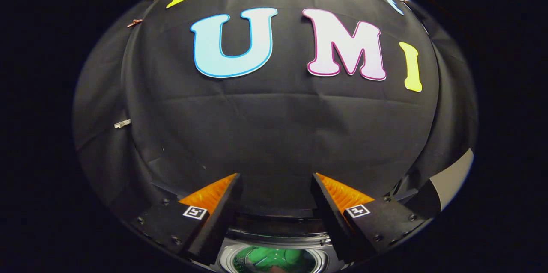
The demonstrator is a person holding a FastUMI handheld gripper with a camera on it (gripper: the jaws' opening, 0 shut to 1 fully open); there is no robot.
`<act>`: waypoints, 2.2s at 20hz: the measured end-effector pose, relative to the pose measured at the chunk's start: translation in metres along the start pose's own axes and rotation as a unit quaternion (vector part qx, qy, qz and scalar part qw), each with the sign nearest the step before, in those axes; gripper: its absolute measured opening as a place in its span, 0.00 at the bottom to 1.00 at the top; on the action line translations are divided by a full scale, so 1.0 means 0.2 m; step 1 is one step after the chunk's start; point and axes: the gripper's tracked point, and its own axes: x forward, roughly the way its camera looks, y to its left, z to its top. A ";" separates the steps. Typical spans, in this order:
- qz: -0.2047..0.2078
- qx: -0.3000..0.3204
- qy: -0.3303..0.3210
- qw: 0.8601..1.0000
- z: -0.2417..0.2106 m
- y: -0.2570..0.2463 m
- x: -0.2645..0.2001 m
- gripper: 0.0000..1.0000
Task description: Put the clothes into the washing machine and then close the washing machine lid.
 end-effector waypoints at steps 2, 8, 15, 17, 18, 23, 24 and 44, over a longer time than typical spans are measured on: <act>-0.001 -0.001 -0.003 1.000 -0.01 0.00 -0.03 1.00; 0.000 -0.005 -0.004 1.000 -0.04 0.00 -0.08 1.00; 0.019 -0.005 -0.007 1.000 -0.10 0.02 -0.17 1.00; 0.020 -0.005 -0.008 1.000 -0.13 0.01 -0.21 1.00; 0.020 -0.006 -0.008 1.000 -0.14 0.01 -0.23 1.00; 0.019 -0.005 -0.025 0.999 -0.18 0.02 -0.27 1.00; 0.019 -0.006 -0.029 0.999 -0.18 0.02 -0.28 1.00; 0.022 -0.016 -0.020 0.999 -0.55 0.02 -0.60 1.00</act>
